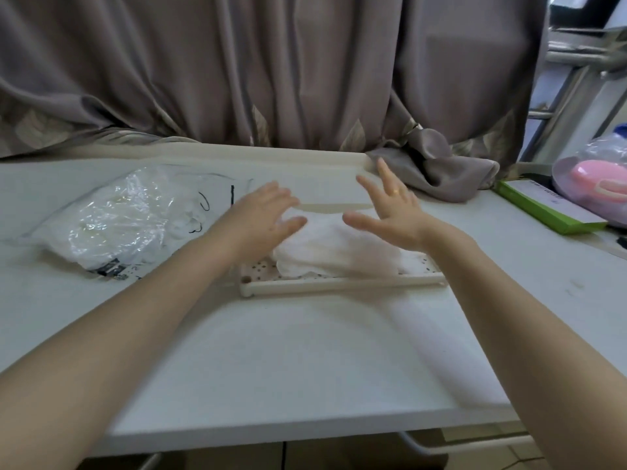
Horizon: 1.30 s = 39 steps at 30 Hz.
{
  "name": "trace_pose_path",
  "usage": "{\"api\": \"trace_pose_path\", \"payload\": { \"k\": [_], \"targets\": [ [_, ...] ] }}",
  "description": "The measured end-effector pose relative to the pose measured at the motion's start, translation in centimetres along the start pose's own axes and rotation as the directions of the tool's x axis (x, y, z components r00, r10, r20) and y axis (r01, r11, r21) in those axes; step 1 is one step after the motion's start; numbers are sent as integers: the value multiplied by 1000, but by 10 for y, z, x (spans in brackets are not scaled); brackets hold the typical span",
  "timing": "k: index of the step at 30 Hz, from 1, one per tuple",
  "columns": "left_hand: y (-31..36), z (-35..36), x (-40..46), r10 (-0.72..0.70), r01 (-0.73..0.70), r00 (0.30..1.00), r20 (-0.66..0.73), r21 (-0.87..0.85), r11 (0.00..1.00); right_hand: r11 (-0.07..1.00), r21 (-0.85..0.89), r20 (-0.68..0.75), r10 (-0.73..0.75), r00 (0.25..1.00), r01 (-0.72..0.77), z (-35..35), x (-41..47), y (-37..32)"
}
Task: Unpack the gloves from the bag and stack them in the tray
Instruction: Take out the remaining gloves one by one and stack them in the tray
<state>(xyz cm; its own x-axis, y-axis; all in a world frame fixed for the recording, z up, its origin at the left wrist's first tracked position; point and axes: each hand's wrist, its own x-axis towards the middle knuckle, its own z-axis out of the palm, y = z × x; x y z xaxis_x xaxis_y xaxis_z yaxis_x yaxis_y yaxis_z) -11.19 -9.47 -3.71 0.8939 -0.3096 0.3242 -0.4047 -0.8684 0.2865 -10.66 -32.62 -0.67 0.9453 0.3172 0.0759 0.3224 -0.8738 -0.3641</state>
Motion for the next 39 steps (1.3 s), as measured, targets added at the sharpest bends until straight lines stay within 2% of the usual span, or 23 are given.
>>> {"api": "trace_pose_path", "payload": {
  "k": [1,3,6,8,11,14,20,23,26,31,33,35,37,39],
  "targets": [
    [-8,-8,-4,2,-5,994,-114,-21,1000,994,41,-96,-96,991,100,-2,0,-19],
    [-29,-19,-12,-38,41,972,-230,8,999,953,53,-205,-281,938,297,3,3,-58],
    [-55,-25,-24,-260,292,942,-211,136,947,890,17,-165,-447,879,456,31,18,-110],
    [-73,-26,-35,-457,475,877,-149,136,869,913,1,-76,-407,910,408,56,36,-139],
    [-104,-29,-52,-592,594,805,-50,35,804,975,-41,136,-211,968,218,85,64,-167],
    [-116,-32,-59,-587,579,807,-61,-106,808,980,-111,270,-132,954,167,106,86,-183],
    [-109,-33,-55,-556,525,827,-87,-235,818,980,-107,243,-140,960,170,140,115,-197],
    [-110,-35,-56,-558,523,825,-89,-250,815,980,-137,192,-118,974,146,146,123,-199],
    [-104,-34,-56,-542,515,838,-59,-239,823,956,-241,159,-131,979,167,145,124,-200],
    [-99,-30,-54,-531,512,847,-37,-212,832,900,-396,203,-109,973,183,134,110,-183],
    [-100,-29,-56,-525,501,849,-59,-227,835,910,-369,217,-115,969,191,135,106,-179],
    [-97,-29,-57,-530,494,844,-84,-265,828,942,-264,197,-159,967,208,135,106,-179],
    [-93,-28,-58,-534,479,837,-123,-309,822,984,-109,170,-121,978,141,136,110,-182],
    [-91,-28,-58,-521,448,836,-172,-332,830,997,-26,219,-70,973,78,140,116,-188]
  ]
}}
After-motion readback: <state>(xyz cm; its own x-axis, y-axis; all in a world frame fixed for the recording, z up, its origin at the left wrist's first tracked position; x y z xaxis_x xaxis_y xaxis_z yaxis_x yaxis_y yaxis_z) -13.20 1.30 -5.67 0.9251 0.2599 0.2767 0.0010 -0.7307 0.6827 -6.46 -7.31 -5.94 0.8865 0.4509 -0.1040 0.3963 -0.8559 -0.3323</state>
